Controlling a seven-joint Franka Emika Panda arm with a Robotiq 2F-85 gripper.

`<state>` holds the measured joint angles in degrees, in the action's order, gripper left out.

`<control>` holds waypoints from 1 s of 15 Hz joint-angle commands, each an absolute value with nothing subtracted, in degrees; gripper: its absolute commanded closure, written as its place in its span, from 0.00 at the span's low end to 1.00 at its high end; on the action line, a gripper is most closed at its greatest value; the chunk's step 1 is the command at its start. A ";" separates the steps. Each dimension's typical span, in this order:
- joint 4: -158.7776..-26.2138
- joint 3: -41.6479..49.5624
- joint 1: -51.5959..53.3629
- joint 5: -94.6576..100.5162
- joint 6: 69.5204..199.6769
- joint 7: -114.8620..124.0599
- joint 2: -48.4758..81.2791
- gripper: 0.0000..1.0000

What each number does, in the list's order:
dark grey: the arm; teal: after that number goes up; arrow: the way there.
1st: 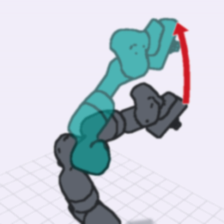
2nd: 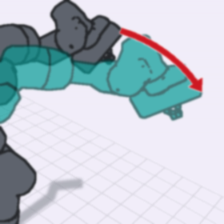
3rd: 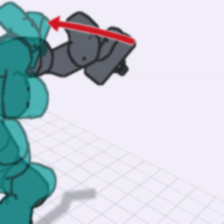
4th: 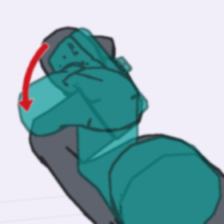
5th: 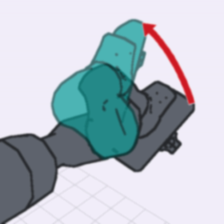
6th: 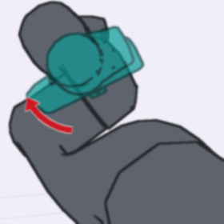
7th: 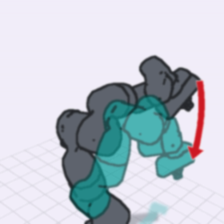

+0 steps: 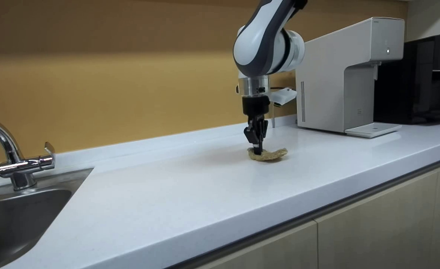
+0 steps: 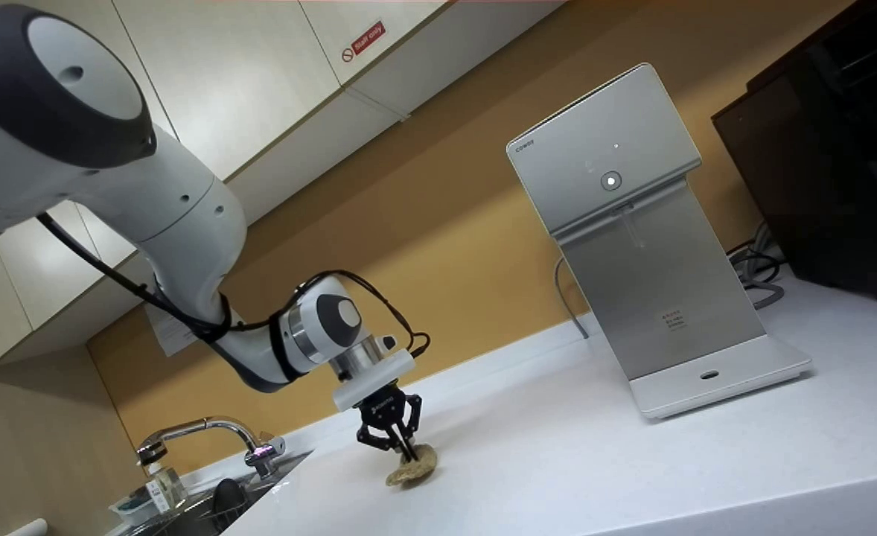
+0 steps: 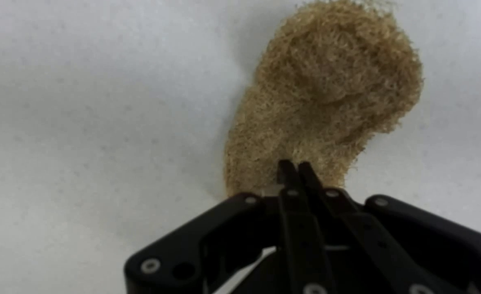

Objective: Use the object on the table to wipe the table surface

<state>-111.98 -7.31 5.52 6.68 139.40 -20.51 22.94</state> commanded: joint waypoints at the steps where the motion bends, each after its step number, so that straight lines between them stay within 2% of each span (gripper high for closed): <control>1: -113.68 -9.85 3.59 4.04 135.50 -25.74 21.41 0.99; 11: -133.16 -10.70 2.52 -2.05 126.92 -34.85 7.31 0.99; 15: -136.40 -9.26 3.19 -0.93 127.51 -33.63 5.27 0.99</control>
<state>-132.74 -10.54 2.74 -1.28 126.45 -34.07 6.91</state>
